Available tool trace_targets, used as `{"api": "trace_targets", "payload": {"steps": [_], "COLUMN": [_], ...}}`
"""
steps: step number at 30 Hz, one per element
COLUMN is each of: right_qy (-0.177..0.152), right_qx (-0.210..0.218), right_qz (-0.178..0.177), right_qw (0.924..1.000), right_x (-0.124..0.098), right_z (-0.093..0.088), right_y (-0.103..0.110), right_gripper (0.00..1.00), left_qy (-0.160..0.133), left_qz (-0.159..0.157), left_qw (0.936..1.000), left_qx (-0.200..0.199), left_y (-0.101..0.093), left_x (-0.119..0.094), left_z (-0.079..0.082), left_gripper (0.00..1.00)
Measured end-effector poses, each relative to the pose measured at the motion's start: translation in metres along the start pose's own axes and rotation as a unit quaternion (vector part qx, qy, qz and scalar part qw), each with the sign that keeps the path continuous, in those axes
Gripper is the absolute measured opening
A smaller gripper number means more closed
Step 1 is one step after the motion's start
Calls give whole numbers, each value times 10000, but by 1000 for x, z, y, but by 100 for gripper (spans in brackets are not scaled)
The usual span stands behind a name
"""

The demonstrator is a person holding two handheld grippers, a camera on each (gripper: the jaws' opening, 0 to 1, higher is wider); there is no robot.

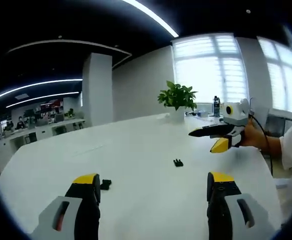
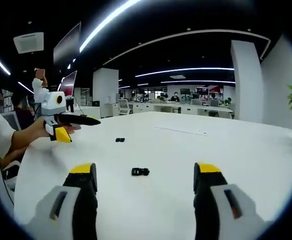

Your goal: Snap the two parts of the plastic buckle together until the buckle closes and remains connected.

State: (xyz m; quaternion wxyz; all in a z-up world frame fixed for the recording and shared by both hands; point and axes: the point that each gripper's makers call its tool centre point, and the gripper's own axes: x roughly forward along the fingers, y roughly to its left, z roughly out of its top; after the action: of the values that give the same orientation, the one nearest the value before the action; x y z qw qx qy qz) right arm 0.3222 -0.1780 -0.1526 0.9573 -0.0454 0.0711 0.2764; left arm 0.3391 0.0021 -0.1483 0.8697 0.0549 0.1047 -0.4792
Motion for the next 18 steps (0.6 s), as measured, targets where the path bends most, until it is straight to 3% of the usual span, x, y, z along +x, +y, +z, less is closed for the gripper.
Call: {"api": "trace_targets", "payload": {"steps": [18], "right_qy": [-40], "right_qx": [-127], "right_qz": [2], "right_qw": [9999], "right_x": [-1], "right_z": [0], "right_y": [1], "right_gripper": [78], "left_qy": [7], "left_qz": [-101], "left_qw": [9999], "left_qx": [-25], "left_y": [-5], "left_x": [23], "left_z": [4], "left_gripper": [89]}}
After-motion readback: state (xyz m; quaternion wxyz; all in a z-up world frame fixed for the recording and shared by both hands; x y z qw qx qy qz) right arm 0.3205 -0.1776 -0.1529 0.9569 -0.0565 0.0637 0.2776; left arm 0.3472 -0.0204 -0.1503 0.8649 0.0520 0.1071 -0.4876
